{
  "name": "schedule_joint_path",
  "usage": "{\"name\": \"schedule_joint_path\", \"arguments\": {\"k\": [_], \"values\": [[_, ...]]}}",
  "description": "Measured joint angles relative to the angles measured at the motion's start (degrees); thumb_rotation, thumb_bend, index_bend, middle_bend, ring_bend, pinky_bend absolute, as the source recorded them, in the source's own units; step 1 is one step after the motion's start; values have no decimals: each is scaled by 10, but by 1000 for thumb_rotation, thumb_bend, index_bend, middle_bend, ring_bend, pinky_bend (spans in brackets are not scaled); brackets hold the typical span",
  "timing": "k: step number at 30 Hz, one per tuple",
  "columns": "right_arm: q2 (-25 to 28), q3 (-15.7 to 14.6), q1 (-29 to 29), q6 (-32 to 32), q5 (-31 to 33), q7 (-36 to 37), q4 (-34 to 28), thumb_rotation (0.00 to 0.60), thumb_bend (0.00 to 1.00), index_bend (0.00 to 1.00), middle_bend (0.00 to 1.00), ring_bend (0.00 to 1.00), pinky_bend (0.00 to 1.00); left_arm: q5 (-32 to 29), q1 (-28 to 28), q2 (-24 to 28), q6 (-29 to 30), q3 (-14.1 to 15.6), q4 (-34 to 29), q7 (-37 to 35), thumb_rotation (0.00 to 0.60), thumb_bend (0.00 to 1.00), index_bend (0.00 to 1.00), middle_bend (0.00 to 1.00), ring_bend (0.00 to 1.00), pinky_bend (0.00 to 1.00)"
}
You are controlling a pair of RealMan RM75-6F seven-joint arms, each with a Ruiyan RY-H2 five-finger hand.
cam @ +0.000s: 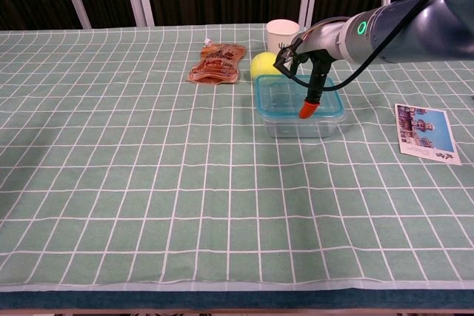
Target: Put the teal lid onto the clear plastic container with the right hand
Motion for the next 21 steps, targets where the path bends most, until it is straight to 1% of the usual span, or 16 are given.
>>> {"name": "schedule_joint_path", "arguments": {"k": [17, 21], "values": [[-6, 2, -4, 8, 2, -6, 5, 600, 299, 49, 440, 68, 0, -1, 0, 0, -1, 0, -1, 1, 600, 644, 111, 0, 0, 0], [-8, 3, -6, 12, 0, -6, 4, 600, 299, 49, 399, 55, 0, -1, 0, 1, -1, 0, -1, 1, 600, 644, 111, 0, 0, 0]]}}
